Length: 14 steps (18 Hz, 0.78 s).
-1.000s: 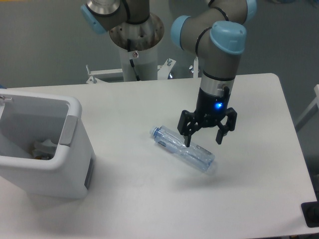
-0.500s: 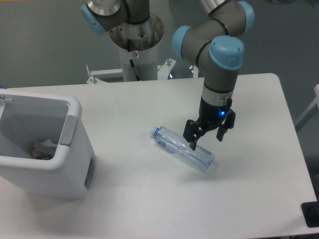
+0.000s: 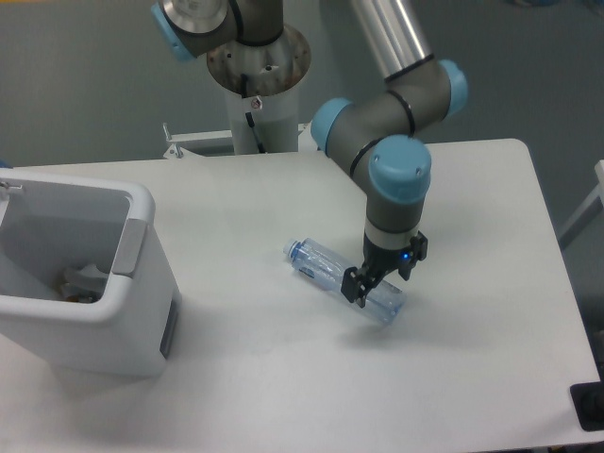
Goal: Place the trash in the trash can
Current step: 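Lower the gripper onto the bottle and close around it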
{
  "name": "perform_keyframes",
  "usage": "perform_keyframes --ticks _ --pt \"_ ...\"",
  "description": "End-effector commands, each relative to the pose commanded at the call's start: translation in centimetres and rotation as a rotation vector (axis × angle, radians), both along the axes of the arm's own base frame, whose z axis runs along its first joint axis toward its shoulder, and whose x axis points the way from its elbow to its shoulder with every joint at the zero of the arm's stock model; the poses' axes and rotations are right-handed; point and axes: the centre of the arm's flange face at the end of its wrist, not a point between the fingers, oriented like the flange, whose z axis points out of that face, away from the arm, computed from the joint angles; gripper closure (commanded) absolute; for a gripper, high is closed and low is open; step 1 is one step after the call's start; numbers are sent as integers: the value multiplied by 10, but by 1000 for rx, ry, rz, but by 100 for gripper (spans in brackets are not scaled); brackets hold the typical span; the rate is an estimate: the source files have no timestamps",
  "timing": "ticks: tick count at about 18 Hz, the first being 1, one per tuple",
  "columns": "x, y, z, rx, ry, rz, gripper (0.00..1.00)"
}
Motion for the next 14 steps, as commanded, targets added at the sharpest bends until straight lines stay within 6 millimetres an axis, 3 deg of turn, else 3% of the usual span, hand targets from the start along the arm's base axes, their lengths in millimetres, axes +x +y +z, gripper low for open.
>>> perform_keyframes --ticks 6,9,14 --pt "1 0 -20 -41 -7 25 0" --pt "6 10 -29 -66 1 19 2" --pt "1 14 -29 -63 5 32 23"
